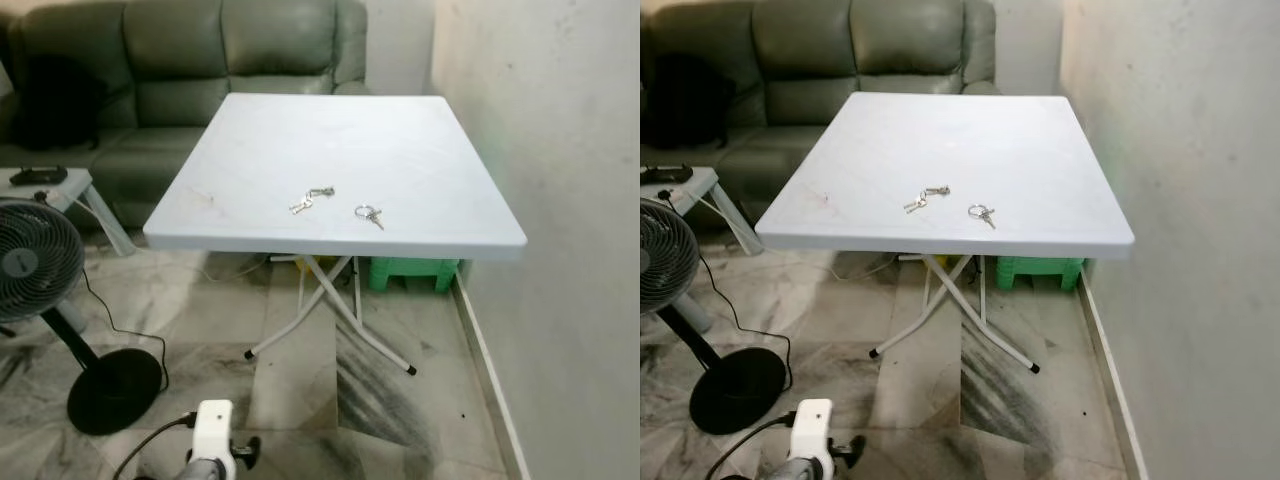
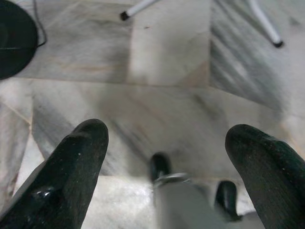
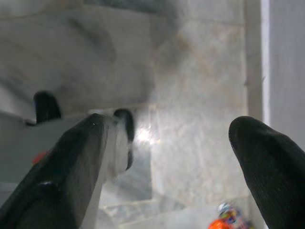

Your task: Hang keys on a hook

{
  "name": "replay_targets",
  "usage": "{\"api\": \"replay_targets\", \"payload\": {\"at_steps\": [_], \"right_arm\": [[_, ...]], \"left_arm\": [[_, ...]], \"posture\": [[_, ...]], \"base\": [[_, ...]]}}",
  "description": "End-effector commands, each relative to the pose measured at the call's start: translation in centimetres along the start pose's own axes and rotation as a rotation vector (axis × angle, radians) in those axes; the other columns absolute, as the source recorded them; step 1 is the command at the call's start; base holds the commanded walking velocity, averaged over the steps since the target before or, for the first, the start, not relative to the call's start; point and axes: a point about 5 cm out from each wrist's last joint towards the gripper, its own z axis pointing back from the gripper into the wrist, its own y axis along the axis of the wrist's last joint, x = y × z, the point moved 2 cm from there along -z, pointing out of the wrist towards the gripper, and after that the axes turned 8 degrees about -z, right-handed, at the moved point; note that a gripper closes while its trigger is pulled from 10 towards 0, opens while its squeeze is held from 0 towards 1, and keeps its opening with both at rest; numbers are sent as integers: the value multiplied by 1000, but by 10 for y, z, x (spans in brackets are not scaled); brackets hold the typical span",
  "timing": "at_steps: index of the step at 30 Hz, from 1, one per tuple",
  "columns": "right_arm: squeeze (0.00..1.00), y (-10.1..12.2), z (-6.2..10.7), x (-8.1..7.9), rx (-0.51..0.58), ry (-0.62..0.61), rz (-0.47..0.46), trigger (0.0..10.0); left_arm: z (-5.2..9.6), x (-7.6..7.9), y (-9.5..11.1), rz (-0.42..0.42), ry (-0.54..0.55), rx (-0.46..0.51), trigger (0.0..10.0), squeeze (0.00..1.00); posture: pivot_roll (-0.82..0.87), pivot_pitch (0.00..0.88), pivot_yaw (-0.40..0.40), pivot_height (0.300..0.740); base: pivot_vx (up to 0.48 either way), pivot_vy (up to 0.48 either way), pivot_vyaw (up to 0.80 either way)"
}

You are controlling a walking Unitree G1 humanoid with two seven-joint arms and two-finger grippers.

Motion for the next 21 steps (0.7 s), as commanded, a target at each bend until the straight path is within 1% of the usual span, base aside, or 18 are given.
{"api": "replay_targets", "payload": {"at_steps": [1, 6, 15, 21], "right_arm": [[0, -1, -2, -17, -9, 45, -3, 10000], [0, 2, -2, -18, -5, 46, 3, 10000], [0, 2, -2, -17, -5, 49, 2, 10000], [0, 0, -2, -16, -8, 48, 1, 10000]], "left_arm": [[0, -2, 2, -7, 8, 0, 10000, 0], [0, -2, 1, 6, 8, -5, 10000, 0], [0, -2, 0, 10, 12, -7, 10000, 0], [0, -3, -2, 24, 19, -13, 10000, 0]], "posture": [[-41, 0, 16, 740], [-41, 0, 14, 740], [-41, 0, 14, 740], [-38, 0, 13, 740]], "base": [[409, 0, 0], [341, 332, 0], [266, 400, 0], [0, 432, 0]]}}
